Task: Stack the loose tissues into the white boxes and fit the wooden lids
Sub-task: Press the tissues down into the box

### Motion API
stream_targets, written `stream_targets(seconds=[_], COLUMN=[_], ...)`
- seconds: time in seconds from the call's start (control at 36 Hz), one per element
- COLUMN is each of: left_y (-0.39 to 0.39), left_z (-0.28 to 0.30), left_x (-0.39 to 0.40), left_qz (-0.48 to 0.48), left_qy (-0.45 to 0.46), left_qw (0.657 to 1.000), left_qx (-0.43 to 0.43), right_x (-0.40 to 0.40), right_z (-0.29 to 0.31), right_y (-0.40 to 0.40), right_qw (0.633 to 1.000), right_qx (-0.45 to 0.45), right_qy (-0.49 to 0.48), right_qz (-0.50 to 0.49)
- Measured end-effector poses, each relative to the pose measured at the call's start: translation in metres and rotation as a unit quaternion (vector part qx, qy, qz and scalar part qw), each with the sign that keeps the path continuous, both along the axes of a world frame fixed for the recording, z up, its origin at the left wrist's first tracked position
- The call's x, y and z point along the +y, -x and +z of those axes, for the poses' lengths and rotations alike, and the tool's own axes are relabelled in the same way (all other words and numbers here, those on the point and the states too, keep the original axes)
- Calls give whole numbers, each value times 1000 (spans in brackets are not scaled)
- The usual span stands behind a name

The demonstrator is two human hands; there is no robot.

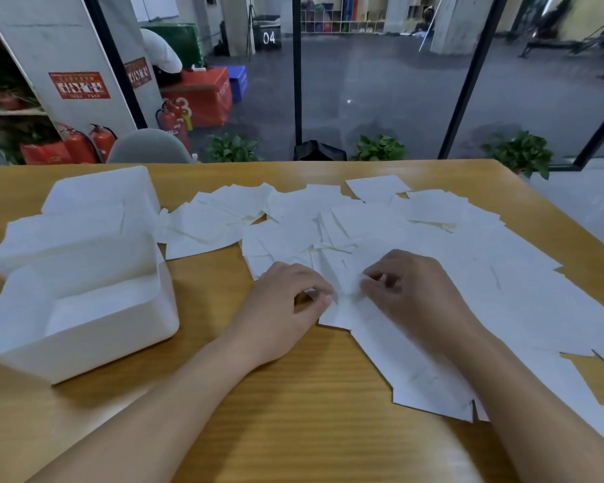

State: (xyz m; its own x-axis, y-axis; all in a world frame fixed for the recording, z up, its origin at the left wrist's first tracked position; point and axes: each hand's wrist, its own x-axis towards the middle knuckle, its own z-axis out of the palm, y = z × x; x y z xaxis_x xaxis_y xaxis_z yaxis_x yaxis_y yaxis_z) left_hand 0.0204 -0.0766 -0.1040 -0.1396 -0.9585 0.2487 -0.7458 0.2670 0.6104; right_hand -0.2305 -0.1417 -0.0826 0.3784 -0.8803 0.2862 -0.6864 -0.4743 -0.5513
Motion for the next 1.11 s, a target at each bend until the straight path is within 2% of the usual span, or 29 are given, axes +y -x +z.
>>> stream_targets(seconds=[0.14, 0.31, 0.39, 0.47, 0.56, 0.67, 0.75, 0.81, 0.89, 0.97, 1.11], left_y=[-2, -2, 2, 4, -4, -19, -27, -30, -39, -51, -61], left_z=[0, 0, 6, 14, 13, 10, 18, 25, 29, 26, 24], left_x=[-1, 5, 7, 9, 10, 12, 15, 17, 22, 25, 23], left_qz=[10, 31, 44, 38, 50, 46, 8, -24, -46, -35, -22], left_qy=[4, -3, -13, -57, -93, -70, -37, -20, -4, -34, -73], left_qw=[1000, 998, 983, 948, 952, 969, 984, 986, 981, 983, 988], left_qx=[19, 51, 177, 311, 287, 234, 175, 166, 188, 179, 131], right_x=[2, 13, 26, 45, 54, 45, 36, 31, 26, 25, 29], right_z=[0, 4, 8, 8, 6, 6, 11, 13, 15, 14, 11], right_y=[0, -6, -15, -29, -36, -30, -30, -30, -30, -30, -47], right_qw=[997, 995, 993, 988, 979, 983, 993, 994, 993, 983, 976], right_qx=[-72, -94, -113, -114, -97, -137, -41, 1, -64, -139, -111], right_qy=[-11, 3, 23, 3, -29, 12, 34, 25, -26, -64, -139], right_qz=[-5, -14, 15, 103, 180, 124, 103, 104, 93, 98, 126])
